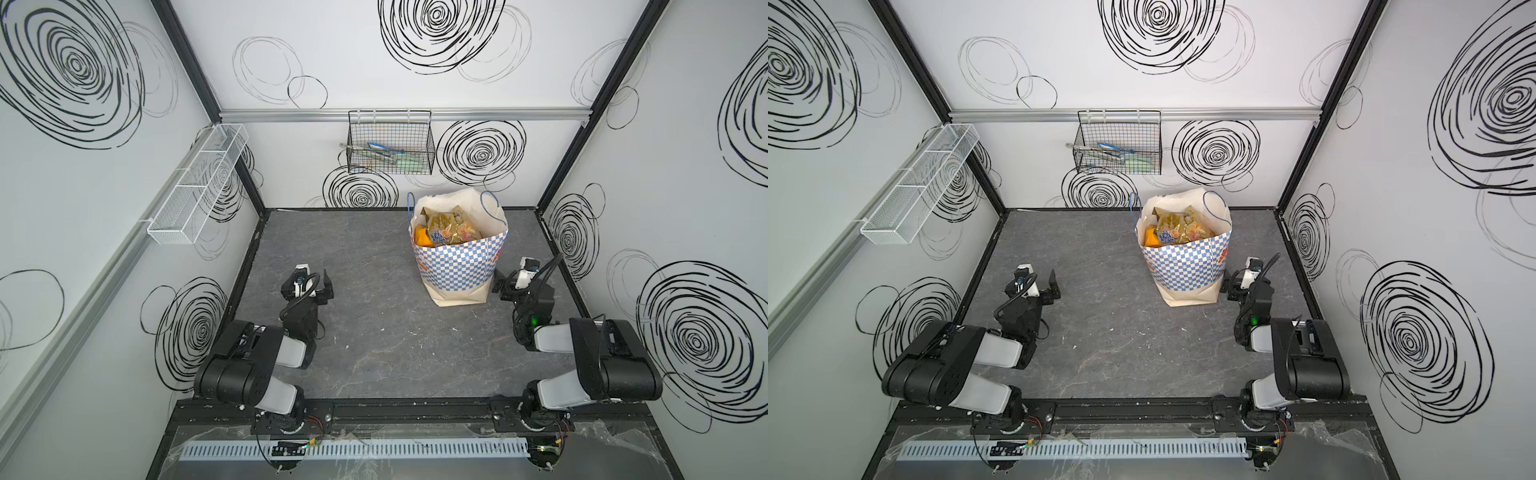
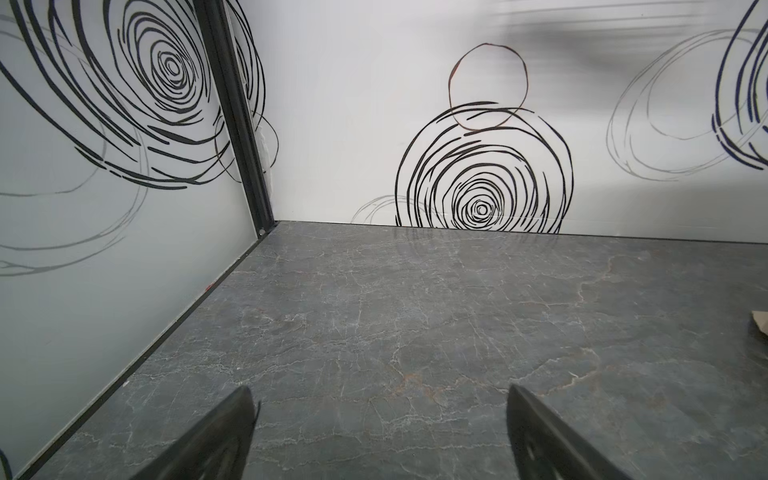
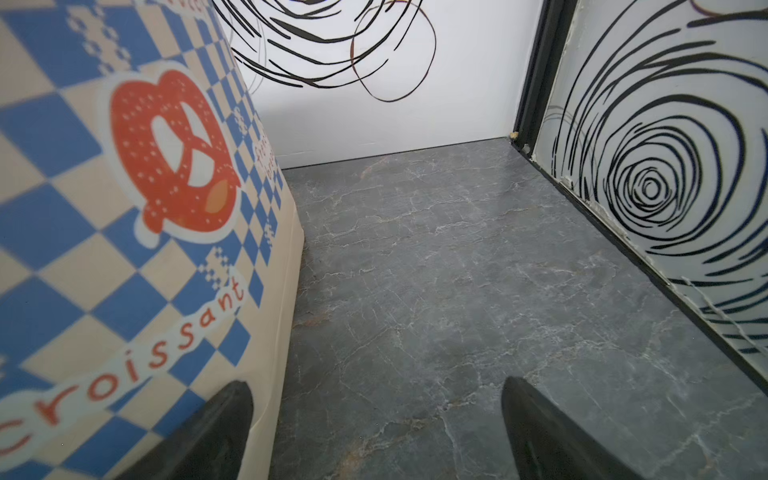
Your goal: Take the snacks out of the paper bag
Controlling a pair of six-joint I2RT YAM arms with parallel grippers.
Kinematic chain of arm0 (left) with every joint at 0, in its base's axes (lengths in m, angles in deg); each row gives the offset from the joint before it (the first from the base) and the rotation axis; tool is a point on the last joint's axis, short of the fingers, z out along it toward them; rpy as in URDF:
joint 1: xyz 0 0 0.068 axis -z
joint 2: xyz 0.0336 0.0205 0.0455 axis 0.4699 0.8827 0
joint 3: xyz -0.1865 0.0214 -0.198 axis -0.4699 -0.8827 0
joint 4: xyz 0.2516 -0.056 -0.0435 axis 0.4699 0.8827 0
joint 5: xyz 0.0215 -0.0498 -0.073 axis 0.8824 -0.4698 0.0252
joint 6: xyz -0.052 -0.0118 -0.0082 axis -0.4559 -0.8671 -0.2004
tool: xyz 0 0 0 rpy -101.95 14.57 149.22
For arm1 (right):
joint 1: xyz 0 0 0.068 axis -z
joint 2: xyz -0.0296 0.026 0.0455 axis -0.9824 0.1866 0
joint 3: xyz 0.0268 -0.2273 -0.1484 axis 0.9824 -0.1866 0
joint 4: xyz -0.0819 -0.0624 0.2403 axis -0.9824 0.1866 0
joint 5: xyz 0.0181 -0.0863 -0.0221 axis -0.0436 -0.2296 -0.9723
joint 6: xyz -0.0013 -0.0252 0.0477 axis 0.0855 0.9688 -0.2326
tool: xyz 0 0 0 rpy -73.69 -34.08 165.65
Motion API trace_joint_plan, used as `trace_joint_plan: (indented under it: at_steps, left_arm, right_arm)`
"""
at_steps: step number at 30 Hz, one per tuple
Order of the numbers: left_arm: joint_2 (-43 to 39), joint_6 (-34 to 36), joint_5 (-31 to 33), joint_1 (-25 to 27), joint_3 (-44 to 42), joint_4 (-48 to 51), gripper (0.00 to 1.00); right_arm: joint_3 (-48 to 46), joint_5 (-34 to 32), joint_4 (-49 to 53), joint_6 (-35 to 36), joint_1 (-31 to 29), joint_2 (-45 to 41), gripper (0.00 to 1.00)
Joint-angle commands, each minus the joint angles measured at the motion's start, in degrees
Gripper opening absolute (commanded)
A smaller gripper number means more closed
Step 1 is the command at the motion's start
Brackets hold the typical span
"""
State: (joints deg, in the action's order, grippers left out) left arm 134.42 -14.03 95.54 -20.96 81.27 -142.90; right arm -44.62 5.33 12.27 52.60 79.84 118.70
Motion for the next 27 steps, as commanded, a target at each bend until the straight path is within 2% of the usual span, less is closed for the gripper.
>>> trace_joint_plan:
  at_steps: [1,19,22,24,27]
  left_arm:
    - [-0.1,-0.8,-4.1,-2.5,1.0,-1.9,0.96]
    - [-0.1,-0.8,-4.6,-2.8,0.9,-2.2,0.96]
    - [-0.2,-1.0,-5.2,-3.0,0.8,-2.3,0.96]
    - [-0.3,-1.0,-5.2,-3.1,0.7,-2.4,0.96]
    - [-0.6,-0.8,-4.3,-2.6,-0.6,-4.7,0.96]
  right_arm:
    - [0.7,-0.2,-0.7,0.4,-0.2,0.1,0.97]
    - [0.8,0.3,-0.6,0.3,0.1,0.2,0.97]
    - [0.3,0.3,-0.4,0.3,0.2,-2.0,0.97]
    - [1.6,-1.6,7.3,0.0,0.0,-7.2,0.97]
    - [7.4,-8.7,25.7,-8.3,0.0,-17.1,0.97]
